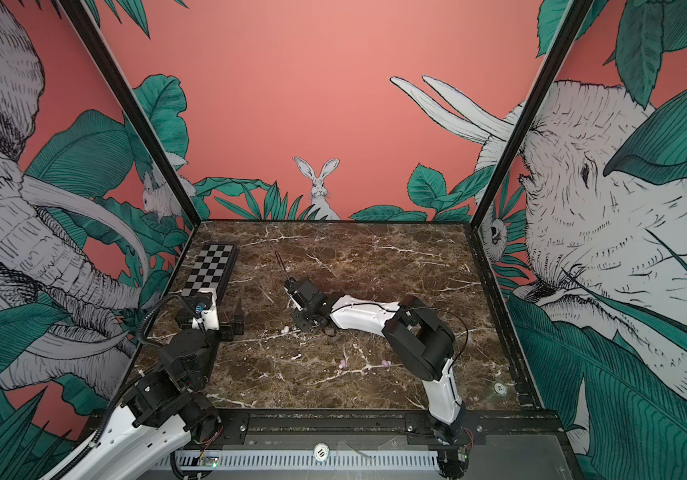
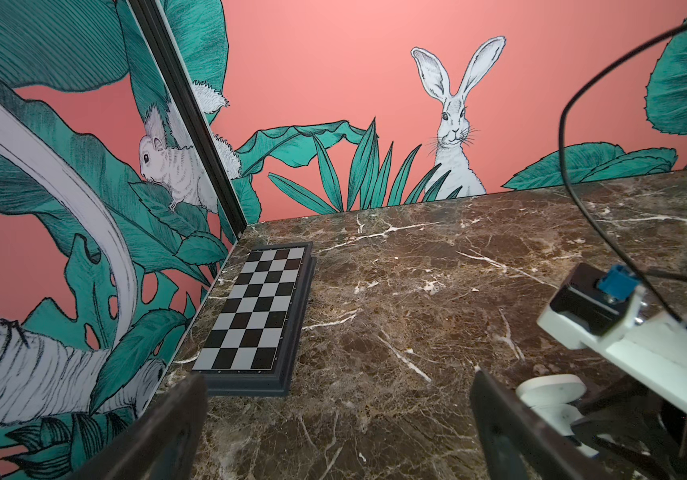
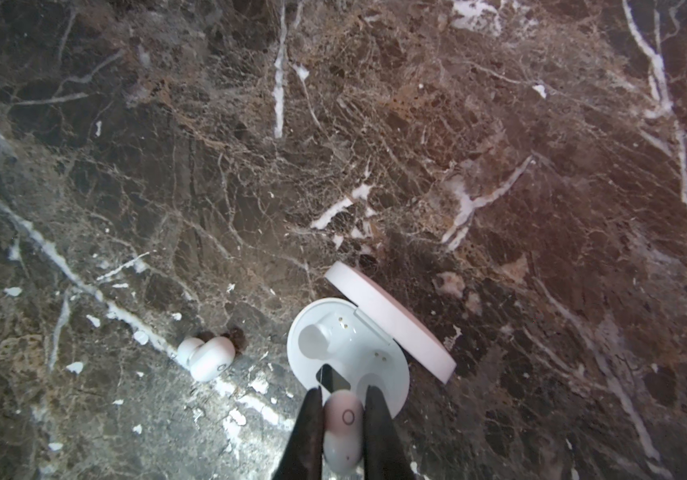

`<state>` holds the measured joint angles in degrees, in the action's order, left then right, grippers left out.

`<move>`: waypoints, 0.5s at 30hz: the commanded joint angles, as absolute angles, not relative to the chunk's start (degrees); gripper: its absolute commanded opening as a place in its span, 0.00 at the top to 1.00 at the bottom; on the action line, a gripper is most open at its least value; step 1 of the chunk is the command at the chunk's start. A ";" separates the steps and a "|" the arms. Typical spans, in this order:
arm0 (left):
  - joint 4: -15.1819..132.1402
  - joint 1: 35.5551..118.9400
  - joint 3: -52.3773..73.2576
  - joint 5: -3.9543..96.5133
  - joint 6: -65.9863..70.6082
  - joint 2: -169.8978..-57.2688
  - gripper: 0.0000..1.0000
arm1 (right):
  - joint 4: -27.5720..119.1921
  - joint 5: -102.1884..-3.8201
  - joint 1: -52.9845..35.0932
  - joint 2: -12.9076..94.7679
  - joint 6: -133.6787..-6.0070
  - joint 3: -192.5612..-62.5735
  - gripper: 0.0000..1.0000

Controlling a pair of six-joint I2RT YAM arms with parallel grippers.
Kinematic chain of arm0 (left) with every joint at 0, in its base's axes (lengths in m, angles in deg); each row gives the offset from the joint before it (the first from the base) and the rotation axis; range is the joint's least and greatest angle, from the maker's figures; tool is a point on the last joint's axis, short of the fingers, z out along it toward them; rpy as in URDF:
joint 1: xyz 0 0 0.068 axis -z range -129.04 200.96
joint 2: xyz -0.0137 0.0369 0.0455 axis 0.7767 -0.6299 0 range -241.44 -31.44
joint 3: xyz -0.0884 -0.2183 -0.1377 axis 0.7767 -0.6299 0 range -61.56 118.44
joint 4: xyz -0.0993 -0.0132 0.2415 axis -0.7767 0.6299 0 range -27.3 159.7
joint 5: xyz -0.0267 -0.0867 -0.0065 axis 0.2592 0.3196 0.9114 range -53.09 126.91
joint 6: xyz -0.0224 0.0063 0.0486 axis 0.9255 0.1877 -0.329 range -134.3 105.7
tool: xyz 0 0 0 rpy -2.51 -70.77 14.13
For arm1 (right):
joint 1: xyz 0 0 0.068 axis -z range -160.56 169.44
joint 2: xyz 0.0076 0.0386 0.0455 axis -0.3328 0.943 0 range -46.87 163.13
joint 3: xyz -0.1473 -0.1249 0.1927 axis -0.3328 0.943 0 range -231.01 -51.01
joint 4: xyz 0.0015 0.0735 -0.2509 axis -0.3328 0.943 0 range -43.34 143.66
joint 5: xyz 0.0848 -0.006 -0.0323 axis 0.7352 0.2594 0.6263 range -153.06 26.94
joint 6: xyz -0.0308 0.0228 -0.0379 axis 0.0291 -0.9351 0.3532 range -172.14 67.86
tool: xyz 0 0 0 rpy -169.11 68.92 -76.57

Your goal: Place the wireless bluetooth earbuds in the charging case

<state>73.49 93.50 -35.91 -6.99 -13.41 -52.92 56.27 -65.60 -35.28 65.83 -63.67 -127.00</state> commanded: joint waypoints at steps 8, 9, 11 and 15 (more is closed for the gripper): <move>72.16 93.15 -36.68 -7.03 -13.20 -53.18 0.01 | 53.40 -66.42 -34.74 67.30 -63.44 -126.81 1.00; 72.11 93.15 -36.69 -7.04 -13.21 -53.16 0.01 | 53.22 -66.40 -34.66 67.39 -63.46 -126.95 1.00; 72.21 93.10 -36.69 -7.12 -13.21 -53.11 0.01 | 53.07 -66.40 -34.57 67.51 -63.39 -126.86 1.00; 72.06 93.15 -36.73 -7.21 -13.28 -53.06 0.01 | 52.37 -66.14 -34.48 67.52 -63.41 -126.67 1.00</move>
<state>73.49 93.50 -35.91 -7.01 -13.43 -52.94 54.28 -65.65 -34.78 66.77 -63.65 -127.00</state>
